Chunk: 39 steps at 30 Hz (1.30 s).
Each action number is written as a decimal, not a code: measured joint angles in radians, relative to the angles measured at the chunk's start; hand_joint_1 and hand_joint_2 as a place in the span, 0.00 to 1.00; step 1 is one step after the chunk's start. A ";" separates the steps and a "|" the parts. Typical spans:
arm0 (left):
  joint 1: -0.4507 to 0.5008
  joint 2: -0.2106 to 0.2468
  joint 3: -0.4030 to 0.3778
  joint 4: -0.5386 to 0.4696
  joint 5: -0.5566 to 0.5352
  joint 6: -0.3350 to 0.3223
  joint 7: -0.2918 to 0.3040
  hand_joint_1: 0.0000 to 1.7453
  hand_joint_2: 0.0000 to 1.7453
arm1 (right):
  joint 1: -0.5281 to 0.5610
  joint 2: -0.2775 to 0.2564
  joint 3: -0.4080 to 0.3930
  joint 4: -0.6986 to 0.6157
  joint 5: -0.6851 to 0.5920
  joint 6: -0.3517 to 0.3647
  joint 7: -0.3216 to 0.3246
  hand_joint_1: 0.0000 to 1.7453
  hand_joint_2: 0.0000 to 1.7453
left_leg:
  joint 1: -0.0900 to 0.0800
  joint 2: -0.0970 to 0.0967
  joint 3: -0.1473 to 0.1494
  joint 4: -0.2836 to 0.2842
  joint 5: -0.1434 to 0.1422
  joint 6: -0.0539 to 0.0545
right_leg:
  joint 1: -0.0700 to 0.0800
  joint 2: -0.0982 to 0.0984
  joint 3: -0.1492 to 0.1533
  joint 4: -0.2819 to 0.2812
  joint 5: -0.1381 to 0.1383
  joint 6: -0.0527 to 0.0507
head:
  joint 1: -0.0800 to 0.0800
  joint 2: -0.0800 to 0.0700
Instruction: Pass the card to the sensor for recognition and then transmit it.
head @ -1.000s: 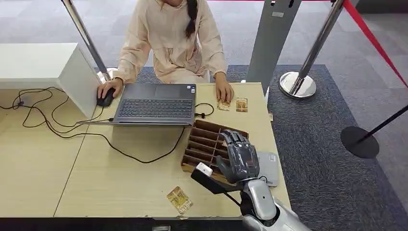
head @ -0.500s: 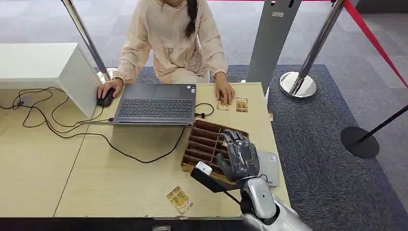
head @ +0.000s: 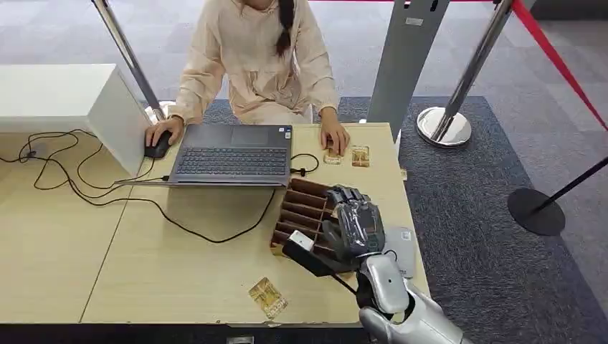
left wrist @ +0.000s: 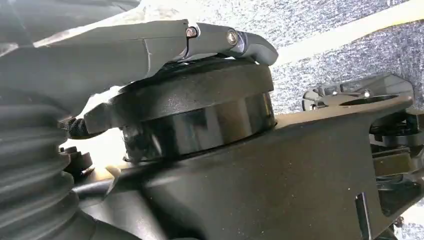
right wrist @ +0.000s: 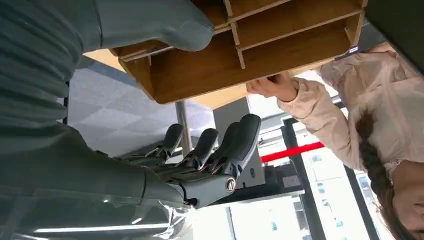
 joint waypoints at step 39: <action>0.000 0.002 -0.011 0.000 0.004 -0.009 -0.008 0.00 1.00 | -0.019 -0.032 0.005 0.087 -0.012 0.019 0.050 0.80 1.00 | 0.000 0.000 0.000 0.000 0.000 0.000 | 0.000 0.000 0.000 0.000 0.000 0.000 | 0.000 0.000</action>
